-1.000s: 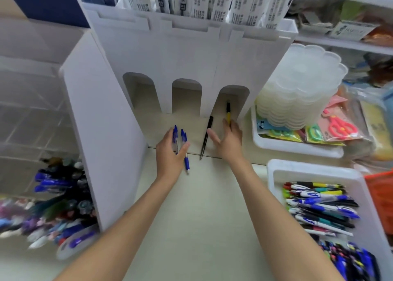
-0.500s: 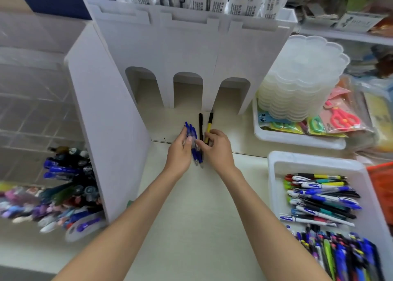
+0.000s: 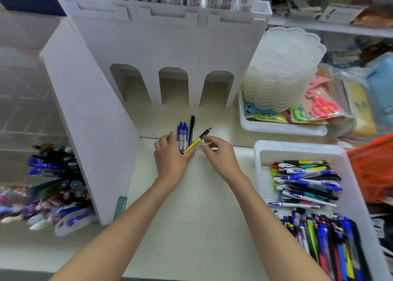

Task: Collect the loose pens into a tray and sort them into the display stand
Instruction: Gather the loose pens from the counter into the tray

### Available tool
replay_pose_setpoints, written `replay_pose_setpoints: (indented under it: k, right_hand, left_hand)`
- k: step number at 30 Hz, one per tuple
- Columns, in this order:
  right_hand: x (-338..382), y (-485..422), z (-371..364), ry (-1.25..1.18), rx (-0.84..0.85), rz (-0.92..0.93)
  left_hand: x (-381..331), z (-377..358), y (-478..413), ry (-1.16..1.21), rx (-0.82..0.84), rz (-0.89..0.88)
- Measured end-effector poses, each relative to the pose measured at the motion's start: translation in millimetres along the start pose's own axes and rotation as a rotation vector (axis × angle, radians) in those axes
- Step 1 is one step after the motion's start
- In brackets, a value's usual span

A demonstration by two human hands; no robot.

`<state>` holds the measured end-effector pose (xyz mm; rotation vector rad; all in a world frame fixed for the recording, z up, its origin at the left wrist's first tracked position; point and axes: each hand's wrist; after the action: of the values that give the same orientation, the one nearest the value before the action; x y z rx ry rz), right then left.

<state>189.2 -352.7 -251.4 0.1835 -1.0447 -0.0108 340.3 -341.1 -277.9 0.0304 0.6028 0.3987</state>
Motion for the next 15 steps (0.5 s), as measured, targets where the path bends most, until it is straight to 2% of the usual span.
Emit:
replay_pose_setpoints:
  k: [5,10,12,15]
  right_hand:
    - [-0.4,14.6,30.1,0.005,-0.096,0.062]
    - [-0.7,26.8,58.7,0.081,-0.086,0.129]
    - [0.6,31.5,71.9,0.109,-0.082,0.168]
    - [-1.2,40.9,95.0,0.158,-0.086,0.216]
  left_hand:
    - [-4.5,-4.6,-1.8,-0.186,0.030,-0.129]
    - [-1.3,-5.2,3.1,-0.559,0.003,-0.252]
    - [-1.7,-3.7,6.8,-0.589,0.046,-0.275]
    - [-7.2,9.2,12.8,-0.409,0.135,-0.142]
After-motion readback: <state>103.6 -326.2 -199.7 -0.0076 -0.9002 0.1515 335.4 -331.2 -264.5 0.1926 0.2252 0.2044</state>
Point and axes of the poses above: each hand's wrist, its own y-axis away from the middle knuckle, its own z-axis out of the back of the hand, x = y × z, and after that the axes turned 4 degrees about z, right-handed
